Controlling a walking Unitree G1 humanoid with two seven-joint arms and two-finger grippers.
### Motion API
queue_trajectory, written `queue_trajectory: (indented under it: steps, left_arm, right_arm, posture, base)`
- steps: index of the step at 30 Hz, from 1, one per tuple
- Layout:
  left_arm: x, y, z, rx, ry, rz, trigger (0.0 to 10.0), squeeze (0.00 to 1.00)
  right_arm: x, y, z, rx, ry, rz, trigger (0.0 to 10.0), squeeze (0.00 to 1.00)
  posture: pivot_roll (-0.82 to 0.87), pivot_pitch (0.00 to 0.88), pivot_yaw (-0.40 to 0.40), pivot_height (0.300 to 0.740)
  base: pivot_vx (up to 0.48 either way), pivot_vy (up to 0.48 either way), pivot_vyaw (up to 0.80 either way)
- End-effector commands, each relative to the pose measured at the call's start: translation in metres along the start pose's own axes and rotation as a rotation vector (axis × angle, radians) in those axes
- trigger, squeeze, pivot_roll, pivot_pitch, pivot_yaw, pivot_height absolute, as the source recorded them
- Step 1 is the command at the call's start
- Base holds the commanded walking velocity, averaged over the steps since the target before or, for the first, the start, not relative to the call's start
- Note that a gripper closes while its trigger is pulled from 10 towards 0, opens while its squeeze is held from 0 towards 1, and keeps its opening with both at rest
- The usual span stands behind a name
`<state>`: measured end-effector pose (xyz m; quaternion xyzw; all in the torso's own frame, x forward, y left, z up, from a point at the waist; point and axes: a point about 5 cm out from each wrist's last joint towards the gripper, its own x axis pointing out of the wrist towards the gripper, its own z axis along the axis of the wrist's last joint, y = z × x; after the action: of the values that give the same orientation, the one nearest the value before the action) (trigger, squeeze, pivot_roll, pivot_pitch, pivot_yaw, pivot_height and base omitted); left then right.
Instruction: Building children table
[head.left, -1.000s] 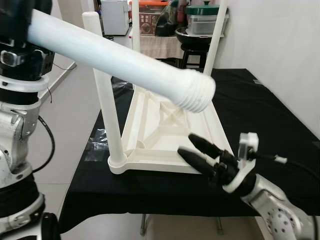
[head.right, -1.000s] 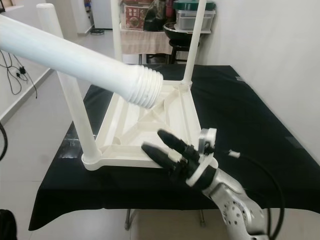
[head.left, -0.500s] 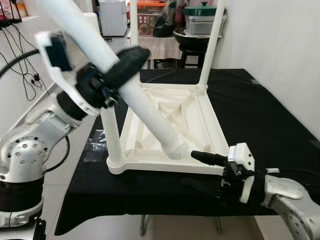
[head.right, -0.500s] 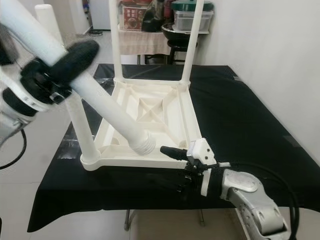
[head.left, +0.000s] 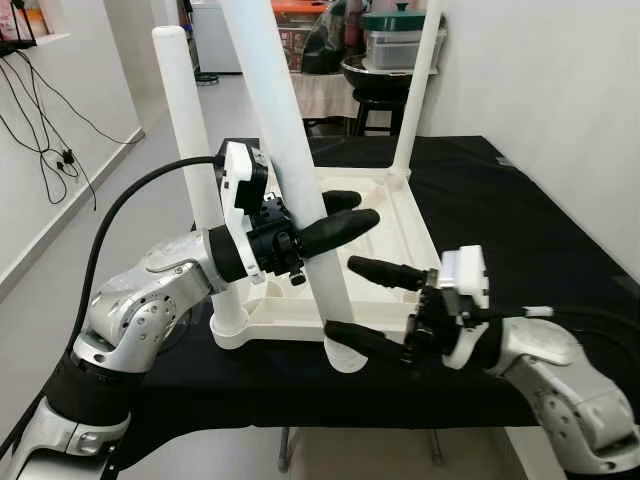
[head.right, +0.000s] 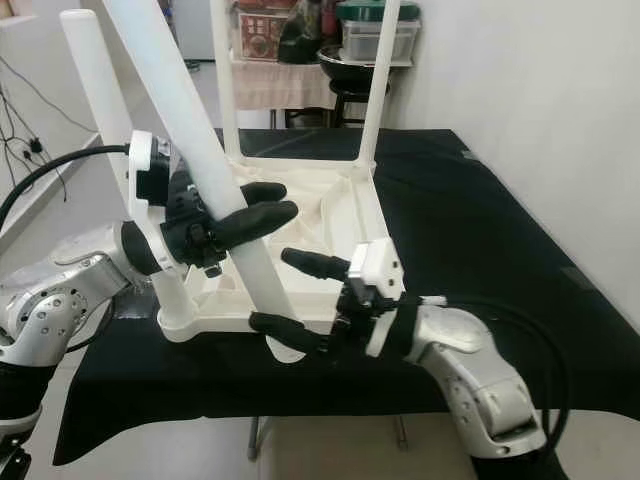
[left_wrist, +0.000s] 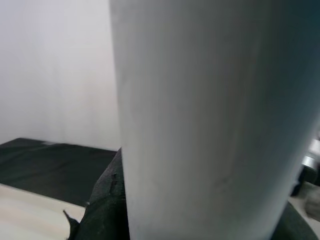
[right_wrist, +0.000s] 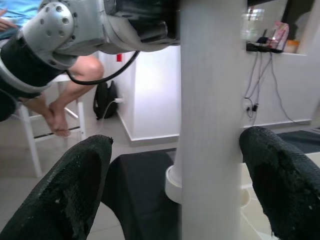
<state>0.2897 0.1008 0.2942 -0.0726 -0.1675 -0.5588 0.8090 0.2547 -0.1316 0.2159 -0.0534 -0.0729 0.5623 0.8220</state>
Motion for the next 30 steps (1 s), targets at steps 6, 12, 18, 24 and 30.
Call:
queue_trajectory:
  steps: [6,12,18,24,30]
  left_arm:
    - [0.006,-0.002,0.007,0.023,-0.06,-0.02,0.0,0.0]
    - [0.007,-0.003,0.007,0.028,-0.071,-0.019,0.0,0.0]
    - [0.008,-0.003,0.007,0.027,-0.082,-0.022,0.0,0.0]
    - [0.01,-0.003,0.006,0.02,-0.093,-0.023,0.0,0.0]
    - [0.011,-0.004,0.005,0.015,-0.101,-0.021,0.0,0.0]
  right_arm:
    - [0.025,0.001,-0.022,-0.029,0.123,0.012,10.0,0.0]
    - [0.034,-0.006,-0.029,-0.065,0.186,-0.027,10.0,0.0]
    - [0.043,-0.014,-0.031,-0.075,0.2,-0.098,10.0,0.0]
    - [0.065,-0.011,-0.035,-0.061,0.184,-0.135,10.0,0.0]
    - [0.08,-0.015,-0.034,-0.052,0.151,-0.174,0.0,0.0]
  posture:
    - [-0.05,0.034,-0.02,0.74]
    - [-0.05,0.035,-0.023,0.74]
    - [-0.05,0.035,-0.021,0.74]
    - [-0.06,0.032,-0.02,0.74]
    - [-0.06,0.032,-0.026,0.74]
  base:
    - [0.0,0.0,0.0]
    - [0.0,0.0,0.0]
    - [0.0,0.0,0.0]
    - [0.0,0.0,0.0]
    - [0.0,0.0,0.0]
